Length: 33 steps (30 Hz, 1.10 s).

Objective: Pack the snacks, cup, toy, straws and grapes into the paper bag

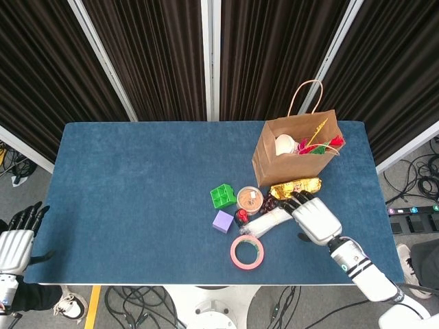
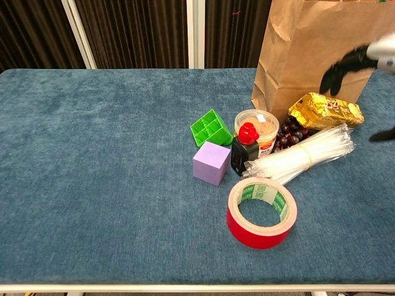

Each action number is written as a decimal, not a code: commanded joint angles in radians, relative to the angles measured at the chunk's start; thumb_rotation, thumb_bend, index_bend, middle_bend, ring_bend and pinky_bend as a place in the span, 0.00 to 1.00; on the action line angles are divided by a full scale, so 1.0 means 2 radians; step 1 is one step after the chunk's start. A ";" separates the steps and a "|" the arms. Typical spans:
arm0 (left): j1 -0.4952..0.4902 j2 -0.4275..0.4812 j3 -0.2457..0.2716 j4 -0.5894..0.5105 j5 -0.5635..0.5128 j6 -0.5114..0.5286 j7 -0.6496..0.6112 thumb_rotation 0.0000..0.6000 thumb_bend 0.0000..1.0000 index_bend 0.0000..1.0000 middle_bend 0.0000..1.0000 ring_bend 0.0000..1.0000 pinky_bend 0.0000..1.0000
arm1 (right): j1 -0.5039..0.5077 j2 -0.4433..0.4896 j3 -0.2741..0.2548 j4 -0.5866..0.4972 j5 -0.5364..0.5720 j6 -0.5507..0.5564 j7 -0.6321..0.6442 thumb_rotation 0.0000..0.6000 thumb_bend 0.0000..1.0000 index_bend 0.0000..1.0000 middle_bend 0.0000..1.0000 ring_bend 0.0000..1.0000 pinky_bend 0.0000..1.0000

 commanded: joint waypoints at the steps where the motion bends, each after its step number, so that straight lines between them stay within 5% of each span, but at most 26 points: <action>1: 0.001 -0.002 0.001 0.005 0.000 -0.001 0.000 1.00 0.06 0.07 0.04 0.00 0.11 | -0.003 -0.025 -0.011 0.038 -0.015 -0.014 0.001 1.00 0.00 0.29 0.31 0.17 0.24; 21: 0.003 -0.004 0.004 0.022 0.000 -0.004 -0.006 1.00 0.06 0.07 0.04 0.00 0.11 | 0.029 -0.132 0.002 0.192 -0.038 -0.065 0.037 1.00 0.00 0.29 0.27 0.12 0.15; 33: 0.003 -0.011 0.004 0.042 0.000 -0.005 0.001 1.00 0.06 0.07 0.04 0.00 0.11 | 0.043 -0.167 0.003 0.235 -0.042 -0.080 0.050 1.00 0.00 0.29 0.27 0.12 0.15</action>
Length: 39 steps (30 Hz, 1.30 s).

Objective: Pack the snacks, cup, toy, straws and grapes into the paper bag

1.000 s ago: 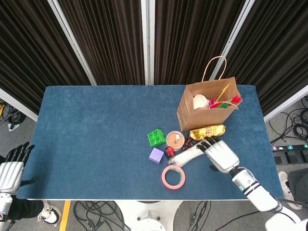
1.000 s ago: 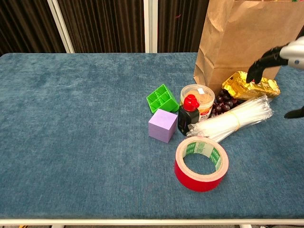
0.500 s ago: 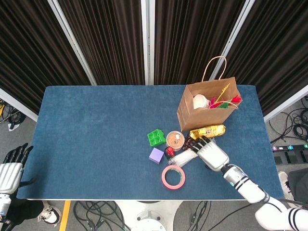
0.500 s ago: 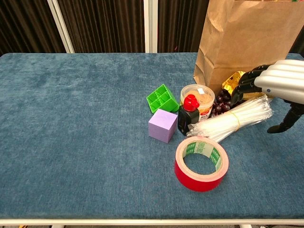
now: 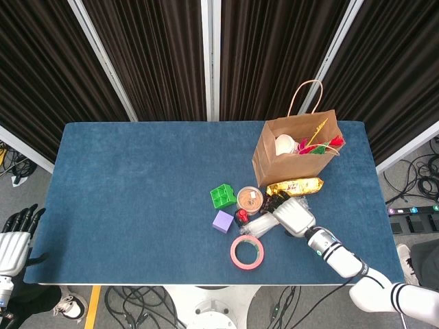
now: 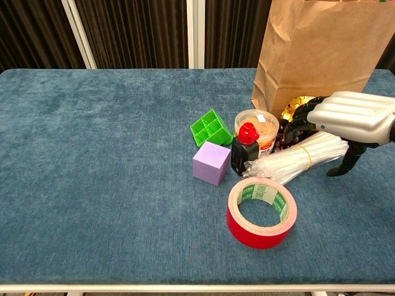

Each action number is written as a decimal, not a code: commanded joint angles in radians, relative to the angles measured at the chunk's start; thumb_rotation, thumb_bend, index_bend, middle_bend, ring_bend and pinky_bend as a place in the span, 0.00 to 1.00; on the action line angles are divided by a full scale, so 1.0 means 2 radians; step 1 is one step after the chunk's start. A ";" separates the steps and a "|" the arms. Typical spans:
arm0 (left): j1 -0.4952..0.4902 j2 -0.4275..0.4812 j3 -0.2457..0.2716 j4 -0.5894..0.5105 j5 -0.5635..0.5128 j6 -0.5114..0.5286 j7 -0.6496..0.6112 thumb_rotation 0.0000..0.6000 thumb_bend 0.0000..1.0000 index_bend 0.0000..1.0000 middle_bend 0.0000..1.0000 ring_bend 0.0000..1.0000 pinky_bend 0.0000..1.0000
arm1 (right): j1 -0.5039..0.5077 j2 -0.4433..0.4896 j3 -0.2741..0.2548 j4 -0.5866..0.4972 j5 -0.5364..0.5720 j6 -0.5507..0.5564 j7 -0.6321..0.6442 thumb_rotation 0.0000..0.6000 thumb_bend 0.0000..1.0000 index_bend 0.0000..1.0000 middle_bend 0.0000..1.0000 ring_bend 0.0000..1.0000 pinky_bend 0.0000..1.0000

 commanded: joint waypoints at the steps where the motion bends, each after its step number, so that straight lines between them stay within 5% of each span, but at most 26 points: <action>1: -0.001 -0.002 -0.001 0.002 -0.001 -0.001 0.000 1.00 0.06 0.07 0.04 0.00 0.11 | 0.001 -0.005 0.000 0.003 -0.002 0.002 0.002 1.00 0.00 0.29 0.27 0.12 0.15; 39: 0.003 -0.004 -0.002 0.017 -0.001 0.002 -0.024 1.00 0.06 0.07 0.04 0.00 0.11 | -0.010 0.009 -0.002 -0.041 -0.025 0.046 -0.037 1.00 0.00 0.33 0.30 0.18 0.19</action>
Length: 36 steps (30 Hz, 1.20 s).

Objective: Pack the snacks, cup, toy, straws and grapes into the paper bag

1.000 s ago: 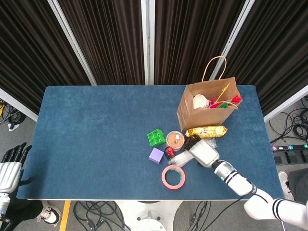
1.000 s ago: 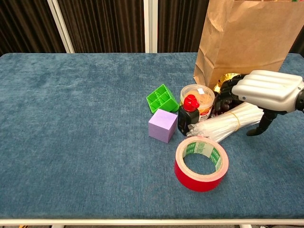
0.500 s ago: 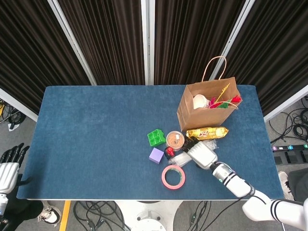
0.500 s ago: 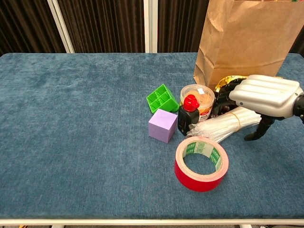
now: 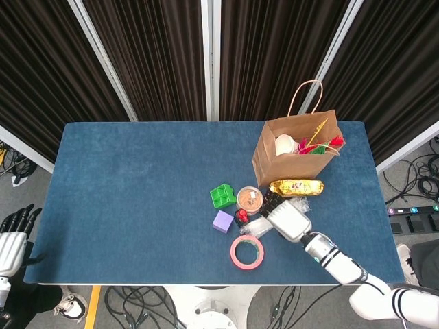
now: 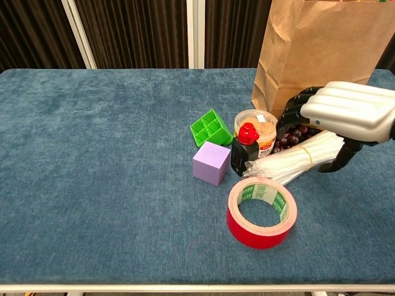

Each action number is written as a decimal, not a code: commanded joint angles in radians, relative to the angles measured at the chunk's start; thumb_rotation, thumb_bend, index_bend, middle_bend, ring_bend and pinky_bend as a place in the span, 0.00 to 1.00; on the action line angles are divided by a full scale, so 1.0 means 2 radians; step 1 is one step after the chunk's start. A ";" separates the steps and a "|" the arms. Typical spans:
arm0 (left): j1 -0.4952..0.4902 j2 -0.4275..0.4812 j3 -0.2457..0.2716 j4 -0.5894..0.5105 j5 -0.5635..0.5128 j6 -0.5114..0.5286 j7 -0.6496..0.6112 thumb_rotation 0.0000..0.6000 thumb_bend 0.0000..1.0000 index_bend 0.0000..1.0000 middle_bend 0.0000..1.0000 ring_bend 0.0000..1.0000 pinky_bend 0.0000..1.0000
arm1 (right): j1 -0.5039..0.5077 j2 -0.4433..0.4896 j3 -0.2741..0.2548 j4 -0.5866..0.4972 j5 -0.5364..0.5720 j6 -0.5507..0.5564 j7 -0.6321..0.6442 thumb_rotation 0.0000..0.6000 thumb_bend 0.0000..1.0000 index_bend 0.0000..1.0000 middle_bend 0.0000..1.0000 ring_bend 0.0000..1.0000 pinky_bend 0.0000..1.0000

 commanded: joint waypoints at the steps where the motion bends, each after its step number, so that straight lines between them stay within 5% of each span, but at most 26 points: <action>1: 0.000 0.000 0.000 0.000 0.000 0.000 0.000 1.00 0.06 0.07 0.04 0.00 0.11 | 0.001 -0.003 0.001 0.004 0.005 -0.006 -0.002 1.00 0.00 0.33 0.30 0.18 0.19; 26: 0.003 -0.005 0.000 0.014 -0.005 -0.006 -0.004 1.00 0.06 0.07 0.04 0.00 0.11 | 0.014 -0.061 0.003 0.078 0.038 -0.051 0.009 1.00 0.08 0.44 0.39 0.27 0.29; 36: 0.004 -0.007 0.000 0.019 -0.005 -0.005 -0.009 1.00 0.06 0.07 0.04 0.00 0.11 | 0.009 -0.066 0.002 0.085 0.030 -0.030 0.005 1.00 0.19 0.63 0.52 0.41 0.44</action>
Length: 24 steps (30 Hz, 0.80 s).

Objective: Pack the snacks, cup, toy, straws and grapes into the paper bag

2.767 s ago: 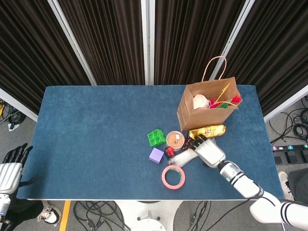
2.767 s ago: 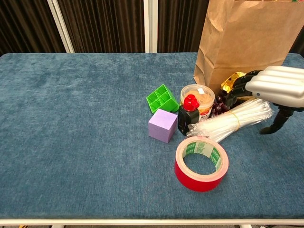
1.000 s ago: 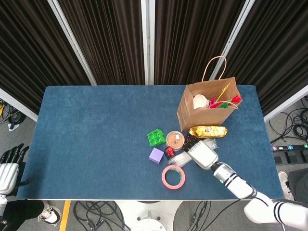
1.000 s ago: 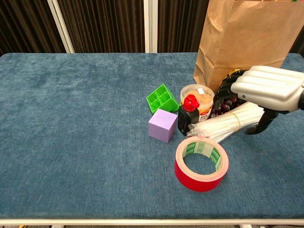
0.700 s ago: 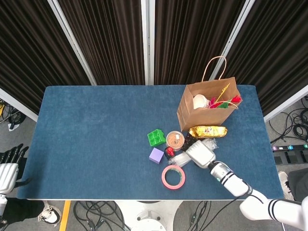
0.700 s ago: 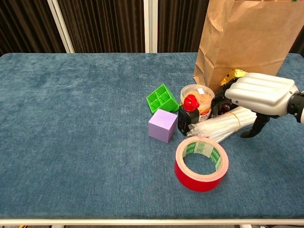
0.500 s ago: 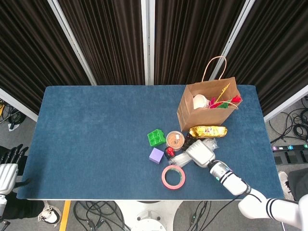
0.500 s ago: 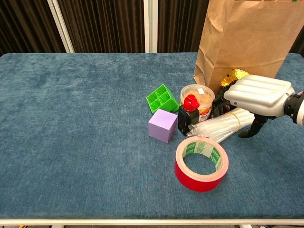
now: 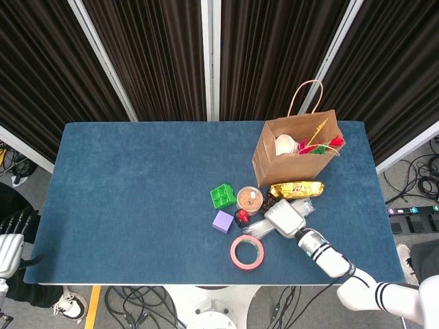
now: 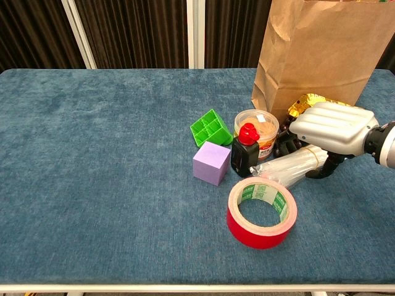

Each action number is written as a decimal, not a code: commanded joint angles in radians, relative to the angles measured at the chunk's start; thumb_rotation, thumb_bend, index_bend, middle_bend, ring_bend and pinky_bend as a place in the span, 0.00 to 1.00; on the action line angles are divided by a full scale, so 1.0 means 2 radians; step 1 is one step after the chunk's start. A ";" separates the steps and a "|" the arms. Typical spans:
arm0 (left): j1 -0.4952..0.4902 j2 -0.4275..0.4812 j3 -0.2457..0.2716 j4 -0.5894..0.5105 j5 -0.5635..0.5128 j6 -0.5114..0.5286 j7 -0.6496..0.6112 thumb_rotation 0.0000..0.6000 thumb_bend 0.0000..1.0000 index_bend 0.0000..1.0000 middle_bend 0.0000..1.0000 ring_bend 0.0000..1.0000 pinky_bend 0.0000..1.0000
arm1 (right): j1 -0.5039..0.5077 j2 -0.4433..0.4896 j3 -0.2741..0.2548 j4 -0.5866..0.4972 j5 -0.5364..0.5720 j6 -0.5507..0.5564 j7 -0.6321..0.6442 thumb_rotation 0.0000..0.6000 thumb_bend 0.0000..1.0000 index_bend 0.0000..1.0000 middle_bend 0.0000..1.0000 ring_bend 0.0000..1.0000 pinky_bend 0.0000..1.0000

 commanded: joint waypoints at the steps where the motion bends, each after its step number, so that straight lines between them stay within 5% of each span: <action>1: 0.000 0.000 0.000 0.000 0.000 0.001 0.000 1.00 0.06 0.07 0.04 0.00 0.11 | -0.003 0.001 0.000 -0.001 -0.005 0.010 0.000 1.00 0.20 0.65 0.53 0.43 0.46; 6: -0.001 0.002 -0.001 -0.003 0.001 0.002 0.000 1.00 0.06 0.07 0.04 0.00 0.11 | -0.005 0.016 0.002 -0.018 -0.013 0.026 0.001 1.00 0.22 0.68 0.56 0.45 0.49; 12: -0.003 0.005 -0.003 -0.013 0.002 0.002 0.004 1.00 0.06 0.07 0.04 0.00 0.11 | -0.003 0.071 0.025 -0.106 -0.027 0.064 -0.019 1.00 0.22 0.68 0.56 0.45 0.49; 24: -0.007 0.010 -0.003 -0.033 0.009 0.007 0.018 1.00 0.06 0.07 0.04 0.00 0.11 | 0.030 0.169 0.127 -0.322 0.012 0.089 -0.111 1.00 0.22 0.68 0.56 0.45 0.49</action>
